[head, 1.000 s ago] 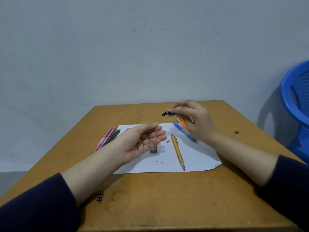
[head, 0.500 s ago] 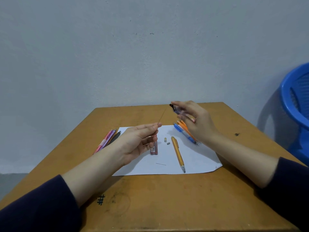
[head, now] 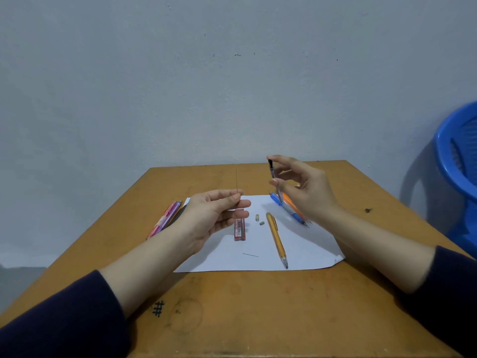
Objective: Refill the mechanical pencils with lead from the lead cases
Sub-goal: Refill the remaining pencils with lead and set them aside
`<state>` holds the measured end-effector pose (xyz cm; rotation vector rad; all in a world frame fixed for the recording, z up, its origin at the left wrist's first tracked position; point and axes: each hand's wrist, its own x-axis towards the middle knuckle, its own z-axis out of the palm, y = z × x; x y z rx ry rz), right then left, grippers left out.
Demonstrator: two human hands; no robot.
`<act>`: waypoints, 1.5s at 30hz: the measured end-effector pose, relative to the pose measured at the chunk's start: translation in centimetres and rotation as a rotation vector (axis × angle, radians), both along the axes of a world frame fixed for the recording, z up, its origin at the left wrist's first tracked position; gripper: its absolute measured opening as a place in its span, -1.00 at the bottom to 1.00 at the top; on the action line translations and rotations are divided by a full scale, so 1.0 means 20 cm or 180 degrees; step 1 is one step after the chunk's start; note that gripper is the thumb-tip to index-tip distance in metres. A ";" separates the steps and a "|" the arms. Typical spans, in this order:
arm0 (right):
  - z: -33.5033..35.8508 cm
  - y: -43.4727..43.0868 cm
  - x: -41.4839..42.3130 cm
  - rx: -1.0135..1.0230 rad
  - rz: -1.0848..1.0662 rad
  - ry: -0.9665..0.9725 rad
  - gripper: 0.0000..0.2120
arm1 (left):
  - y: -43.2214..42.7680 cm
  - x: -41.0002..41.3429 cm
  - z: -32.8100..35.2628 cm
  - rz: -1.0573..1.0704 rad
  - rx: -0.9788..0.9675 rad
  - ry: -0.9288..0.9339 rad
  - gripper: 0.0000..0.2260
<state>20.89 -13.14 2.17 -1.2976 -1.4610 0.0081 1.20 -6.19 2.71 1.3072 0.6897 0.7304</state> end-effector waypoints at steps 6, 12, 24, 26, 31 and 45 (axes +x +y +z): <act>0.01 -0.01 -0.01 -0.0164 0.0216 0.0440 -0.65 | 0.04 0.00 -0.02 0.0323 0.0260 0.0049 -0.92; 0.04 -0.01 -0.08 -0.0235 0.0557 0.1101 -0.71 | 0.09 0.00 -0.03 0.0681 0.0592 0.0113 -0.95; 0.13 0.15 -0.24 -0.1128 0.0654 0.1017 -0.75 | 0.23 -0.06 -0.05 0.1264 0.1528 0.0497 -0.90; 0.12 0.20 -0.26 -0.1298 0.0538 0.0950 -0.74 | 0.25 -0.07 -0.05 0.1281 0.1523 0.0495 -0.93; 0.08 0.30 -0.29 -0.1631 0.0286 0.0762 -0.73 | 0.28 -0.08 -0.05 0.1337 0.1503 0.0402 -0.93; 0.02 0.38 -0.35 -0.2677 0.0185 -0.0413 -0.74 | 0.33 -0.08 -0.08 0.1240 0.1542 0.0320 -0.94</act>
